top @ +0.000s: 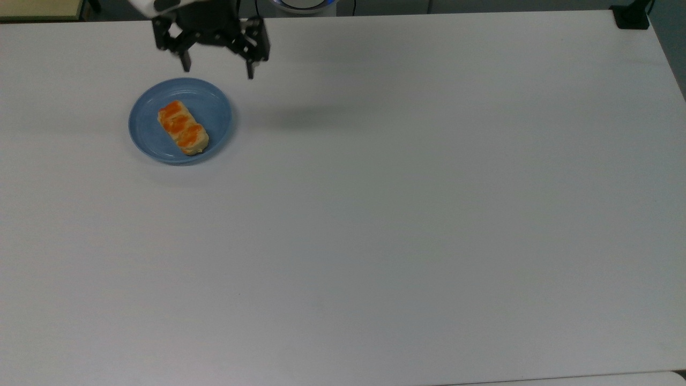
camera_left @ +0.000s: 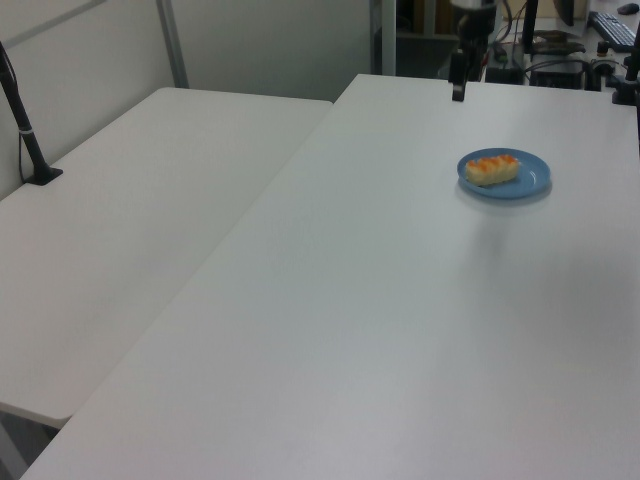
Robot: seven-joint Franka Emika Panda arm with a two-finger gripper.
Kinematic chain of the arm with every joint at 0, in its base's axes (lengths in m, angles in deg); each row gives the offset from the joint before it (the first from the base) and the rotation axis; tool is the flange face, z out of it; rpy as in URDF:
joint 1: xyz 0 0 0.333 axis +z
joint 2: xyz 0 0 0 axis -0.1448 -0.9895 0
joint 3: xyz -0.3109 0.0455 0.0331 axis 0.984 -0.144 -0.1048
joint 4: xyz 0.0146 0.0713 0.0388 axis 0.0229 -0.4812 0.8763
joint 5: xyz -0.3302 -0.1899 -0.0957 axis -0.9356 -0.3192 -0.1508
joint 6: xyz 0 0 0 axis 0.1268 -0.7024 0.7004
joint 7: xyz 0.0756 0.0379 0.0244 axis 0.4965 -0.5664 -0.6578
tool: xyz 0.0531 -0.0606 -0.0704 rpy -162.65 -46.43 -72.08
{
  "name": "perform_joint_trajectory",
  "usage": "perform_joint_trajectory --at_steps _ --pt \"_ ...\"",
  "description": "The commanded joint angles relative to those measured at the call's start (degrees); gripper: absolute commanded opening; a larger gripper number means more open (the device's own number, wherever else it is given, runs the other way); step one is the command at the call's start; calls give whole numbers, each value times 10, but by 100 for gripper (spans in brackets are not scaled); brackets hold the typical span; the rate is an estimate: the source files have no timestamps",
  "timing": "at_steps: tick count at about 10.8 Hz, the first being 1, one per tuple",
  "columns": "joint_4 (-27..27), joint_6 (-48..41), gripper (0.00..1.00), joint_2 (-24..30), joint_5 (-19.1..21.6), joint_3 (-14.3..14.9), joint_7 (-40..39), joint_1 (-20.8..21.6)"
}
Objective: Put the bread onto the plate
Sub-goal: 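Open the gripper to release the roll and raise it away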
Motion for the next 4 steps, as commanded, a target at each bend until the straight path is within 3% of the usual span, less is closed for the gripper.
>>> perform_joint_trajectory --at_steps 1,2,4 --pt "26 -49 100 16 13 -91 66 -46" --pt "26 -61 100 20 13 -106 87 -49" --pt "26 -77 100 20 14 -109 81 -50"
